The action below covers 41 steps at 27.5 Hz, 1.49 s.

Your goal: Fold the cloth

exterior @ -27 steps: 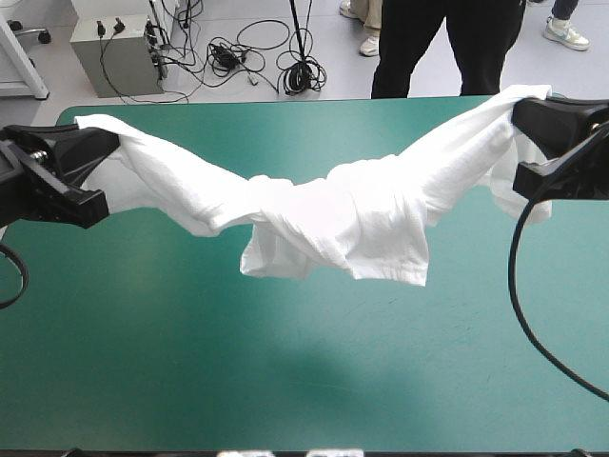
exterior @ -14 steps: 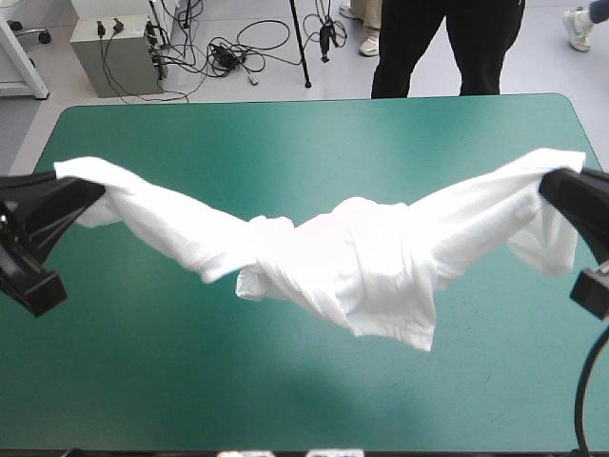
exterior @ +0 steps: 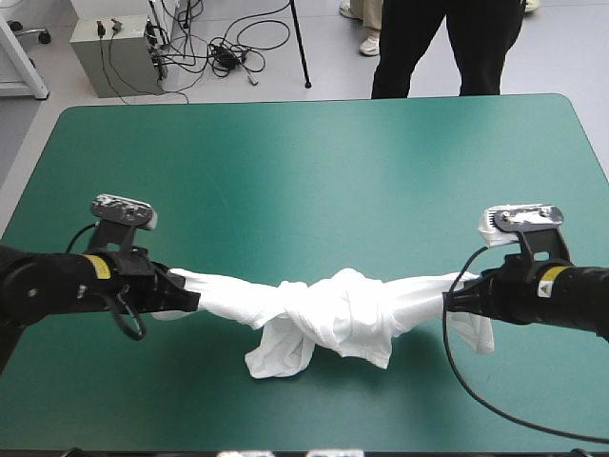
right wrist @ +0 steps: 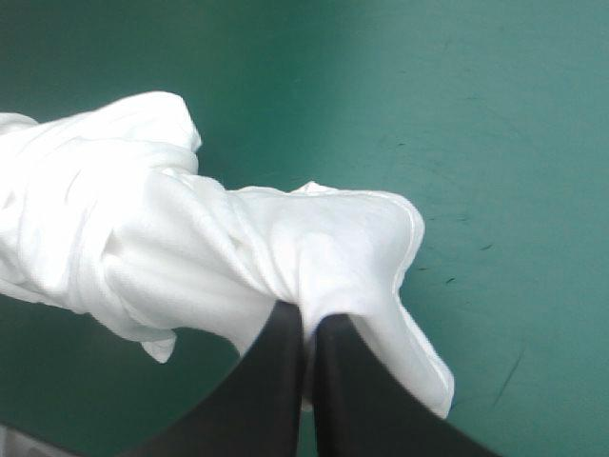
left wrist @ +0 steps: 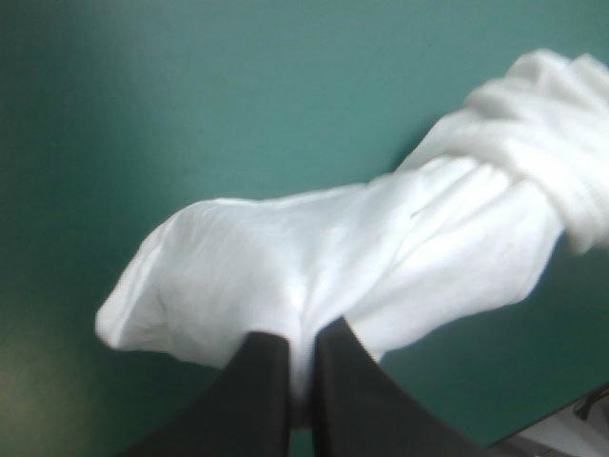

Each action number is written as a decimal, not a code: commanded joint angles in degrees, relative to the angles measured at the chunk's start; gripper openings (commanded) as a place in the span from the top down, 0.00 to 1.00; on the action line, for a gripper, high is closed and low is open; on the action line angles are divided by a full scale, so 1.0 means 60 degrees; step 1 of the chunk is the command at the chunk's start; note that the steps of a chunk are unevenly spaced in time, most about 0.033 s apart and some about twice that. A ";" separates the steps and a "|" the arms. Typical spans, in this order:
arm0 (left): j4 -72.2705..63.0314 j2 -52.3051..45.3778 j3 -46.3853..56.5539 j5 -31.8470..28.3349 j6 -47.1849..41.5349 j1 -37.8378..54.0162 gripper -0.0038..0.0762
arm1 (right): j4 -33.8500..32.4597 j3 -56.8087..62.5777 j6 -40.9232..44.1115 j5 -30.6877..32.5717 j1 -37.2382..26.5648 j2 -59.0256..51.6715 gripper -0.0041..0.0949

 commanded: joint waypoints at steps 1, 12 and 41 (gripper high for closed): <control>0.0431 0.0857 0.0308 -0.1208 -0.0006 -0.0009 0.96 | -0.0859 0.0018 -0.0198 -0.1428 -0.0045 0.0871 0.97; 0.2004 0.4077 0.0310 -0.5183 0.0019 0.0652 0.96 | -0.3099 -0.0618 -0.0198 -0.3864 -0.0080 0.4135 0.98; 0.2503 0.5992 -0.1576 -0.5658 0.1100 0.0873 0.49 | -0.3648 -0.2288 -0.0242 -0.4031 -0.0947 0.6394 0.50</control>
